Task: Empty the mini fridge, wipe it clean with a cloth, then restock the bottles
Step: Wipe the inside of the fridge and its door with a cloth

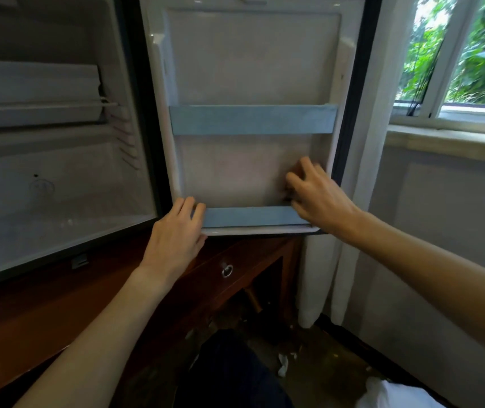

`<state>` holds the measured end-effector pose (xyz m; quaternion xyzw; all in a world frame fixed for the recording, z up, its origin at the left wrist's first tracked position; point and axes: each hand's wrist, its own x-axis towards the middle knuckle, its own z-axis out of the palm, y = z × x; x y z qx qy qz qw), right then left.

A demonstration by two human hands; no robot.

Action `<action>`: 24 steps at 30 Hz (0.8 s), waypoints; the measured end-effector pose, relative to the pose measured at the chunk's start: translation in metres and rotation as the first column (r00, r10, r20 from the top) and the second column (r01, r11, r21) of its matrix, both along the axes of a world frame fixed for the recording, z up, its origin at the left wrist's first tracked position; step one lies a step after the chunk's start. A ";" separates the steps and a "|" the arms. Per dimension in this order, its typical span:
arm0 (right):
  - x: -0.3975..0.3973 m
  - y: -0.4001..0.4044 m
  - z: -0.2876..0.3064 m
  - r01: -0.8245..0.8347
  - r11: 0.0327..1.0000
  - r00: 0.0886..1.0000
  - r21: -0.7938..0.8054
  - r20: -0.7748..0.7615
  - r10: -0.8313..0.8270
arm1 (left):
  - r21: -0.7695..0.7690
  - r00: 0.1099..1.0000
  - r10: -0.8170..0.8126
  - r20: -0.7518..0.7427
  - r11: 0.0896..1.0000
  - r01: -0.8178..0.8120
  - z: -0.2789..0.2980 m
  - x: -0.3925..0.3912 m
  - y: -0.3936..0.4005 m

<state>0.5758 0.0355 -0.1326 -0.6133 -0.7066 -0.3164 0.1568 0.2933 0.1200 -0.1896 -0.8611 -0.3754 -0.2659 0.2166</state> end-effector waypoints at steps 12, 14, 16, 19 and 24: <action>-0.102 0.067 0.000 -0.258 0.966 0.966 -0.016 0.011 0.258 | -0.012 1.000 0.008 -0.011 1.000 -0.008 0.000 0.000 0.000; -0.121 0.078 0.000 -0.289 0.957 0.956 -0.026 0.047 0.290 | -0.027 1.000 0.004 0.001 1.000 -0.004 0.000 0.000 0.002; -0.122 0.081 0.000 -0.311 0.950 0.949 -0.008 0.059 0.311 | -0.030 1.000 0.002 0.003 1.000 -0.002 0.001 0.000 0.002; -0.109 0.076 -0.003 -0.319 0.948 0.944 -0.001 0.087 0.318 | -0.017 1.000 -0.013 0.003 1.000 0.013 -0.001 -0.002 0.002; -0.065 0.049 -0.002 -0.208 0.978 0.975 -0.015 0.080 0.208 | 0.016 0.999 -0.037 0.000 0.999 0.037 -0.001 -0.004 0.002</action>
